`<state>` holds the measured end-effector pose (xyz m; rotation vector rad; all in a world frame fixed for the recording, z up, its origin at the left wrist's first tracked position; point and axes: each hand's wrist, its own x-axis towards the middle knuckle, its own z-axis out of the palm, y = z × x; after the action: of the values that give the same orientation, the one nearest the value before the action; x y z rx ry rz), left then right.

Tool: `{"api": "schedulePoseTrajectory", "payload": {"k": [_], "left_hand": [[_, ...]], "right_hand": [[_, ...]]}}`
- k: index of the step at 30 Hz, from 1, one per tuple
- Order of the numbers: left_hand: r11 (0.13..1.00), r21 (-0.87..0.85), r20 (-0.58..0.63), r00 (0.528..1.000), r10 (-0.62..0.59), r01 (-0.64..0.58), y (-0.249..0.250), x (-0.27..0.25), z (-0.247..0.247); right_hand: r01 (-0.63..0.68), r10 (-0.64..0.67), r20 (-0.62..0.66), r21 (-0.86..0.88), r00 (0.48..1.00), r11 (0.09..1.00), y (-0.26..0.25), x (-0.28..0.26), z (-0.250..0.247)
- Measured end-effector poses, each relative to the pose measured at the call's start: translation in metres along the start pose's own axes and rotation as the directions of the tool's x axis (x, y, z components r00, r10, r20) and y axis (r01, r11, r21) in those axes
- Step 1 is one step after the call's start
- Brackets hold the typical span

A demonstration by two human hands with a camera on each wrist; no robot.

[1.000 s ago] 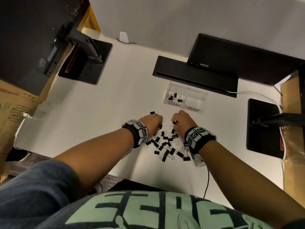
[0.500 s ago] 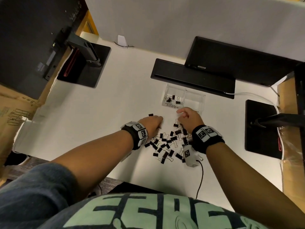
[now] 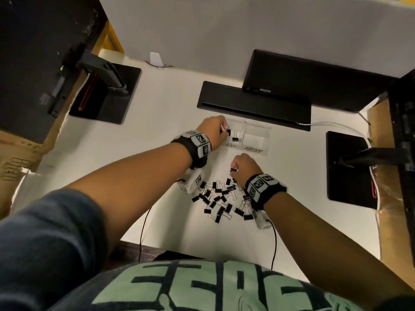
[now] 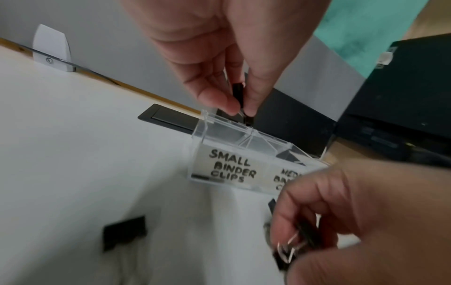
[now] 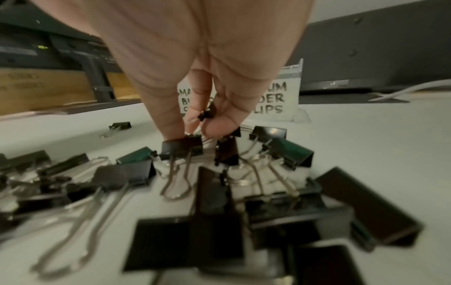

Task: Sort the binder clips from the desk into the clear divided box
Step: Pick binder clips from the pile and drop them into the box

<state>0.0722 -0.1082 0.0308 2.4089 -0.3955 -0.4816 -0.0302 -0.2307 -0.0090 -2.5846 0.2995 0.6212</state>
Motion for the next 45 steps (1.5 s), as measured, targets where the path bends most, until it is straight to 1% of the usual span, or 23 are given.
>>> {"api": "schedulePoseTrajectory", "payload": {"k": [1,3,5,8,10,12,15,17,19,22,23,25,27,30,32,34,37,40,41,42,43,45], "left_hand": [[1.000,0.005,-0.003,1.000,-0.027,0.027,0.003,0.007,0.000],[0.997,0.031,0.008,0.998,-0.065,0.065,0.006,0.017,0.001],[0.996,0.048,0.023,0.997,-0.078,0.077,0.006,0.021,0.004],[0.996,0.031,0.037,0.995,-0.088,0.087,0.002,0.022,0.004],[0.995,0.018,0.013,0.995,-0.096,0.096,-0.004,0.018,0.000],[0.992,0.011,-0.017,0.992,-0.125,0.126,-0.013,0.014,-0.006],[0.982,0.027,-0.026,0.982,-0.187,0.188,-0.035,0.002,-0.014],[0.976,0.095,0.024,0.979,-0.201,0.198,-0.049,-0.009,-0.013],[0.971,0.162,0.099,0.977,-0.190,0.173,-0.062,-0.021,-0.006],[0.981,0.165,0.193,0.972,-0.135,0.103,-0.074,-0.037,0.008],[0.983,0.170,0.202,0.973,-0.109,0.075,-0.077,-0.041,0.013],[0.978,0.203,0.175,0.982,-0.076,0.040,-0.082,-0.047,0.023],[0.971,0.235,0.139,0.988,-0.071,0.037,-0.083,-0.052,0.027],[0.960,0.278,0.150,0.986,-0.072,0.028,-0.082,-0.059,0.025],[0.955,0.296,0.167,0.983,-0.075,0.023,-0.082,-0.064,0.023],[0.956,0.292,0.166,0.981,-0.096,0.045,-0.083,-0.067,0.022],[0.967,0.239,0.166,0.978,-0.129,0.087,-0.083,-0.071,0.017],[0.981,0.153,0.182,0.972,-0.149,0.122,-0.085,-0.078,0.014],[0.984,0.123,0.178,0.973,-0.149,0.128,-0.087,-0.081,0.014],[0.986,0.097,0.171,0.973,-0.152,0.137,-0.088,-0.084,0.013],[0.987,0.078,0.162,0.975,-0.152,0.141,-0.090,-0.087,0.013],[0.988,0.034,0.155,0.976,-0.151,0.147,-0.093,-0.093,0.014]], "right_hand": [[0.012,-0.011,0.008,-0.024,1.000,1.000,-0.001,0.001,0.000],[0.038,-0.032,0.068,-0.097,0.997,0.995,-0.004,0.003,-0.001],[0.051,-0.037,0.102,-0.135,0.994,0.989,-0.007,0.003,-0.002],[0.045,-0.038,0.080,-0.083,0.996,0.996,-0.005,0.002,0.000],[0.028,-0.028,0.031,-0.002,0.999,1.000,-0.001,0.000,0.002],[0.008,-0.002,-0.045,0.131,0.999,0.991,0.003,-0.003,0.002],[-0.049,0.103,-0.122,0.382,0.987,0.923,0.008,-0.005,0.000],[-0.081,0.158,-0.131,0.464,0.979,0.882,0.010,-0.005,-0.003],[-0.085,0.182,-0.136,0.526,0.974,0.846,0.007,-0.005,-0.010],[-0.021,0.166,-0.189,0.596,0.968,0.802,-0.007,-0.001,-0.035],[0.015,0.148,-0.230,0.586,0.962,0.811,-0.013,0.003,-0.044],[0.075,0.105,-0.316,0.509,0.943,0.857,-0.025,0.016,-0.059],[0.082,0.066,-0.351,0.390,0.934,0.917,-0.035,0.029,-0.065],[0.050,0.030,-0.311,0.248,0.950,0.968,-0.046,0.044,-0.064],[0.039,0.018,-0.278,0.198,0.960,0.979,-0.049,0.048,-0.061],[0.041,0.006,-0.259,0.176,0.966,0.984,-0.050,0.049,-0.058],[0.072,-0.030,-0.265,0.149,0.964,0.986,-0.053,0.043,-0.056],[0.131,-0.090,-0.271,0.136,0.958,0.982,-0.057,0.025,-0.048],[0.150,-0.114,-0.237,0.136,0.965,0.979,-0.057,0.017,-0.041],[0.163,-0.139,-0.173,0.131,0.975,0.978,-0.055,0.009,-0.032],[0.173,-0.164,-0.086,0.108,0.983,0.979,-0.052,0.000,-0.022],[0.192,-0.192,0.089,0.006,0.977,0.981,-0.045,-0.012,-0.001]]}}
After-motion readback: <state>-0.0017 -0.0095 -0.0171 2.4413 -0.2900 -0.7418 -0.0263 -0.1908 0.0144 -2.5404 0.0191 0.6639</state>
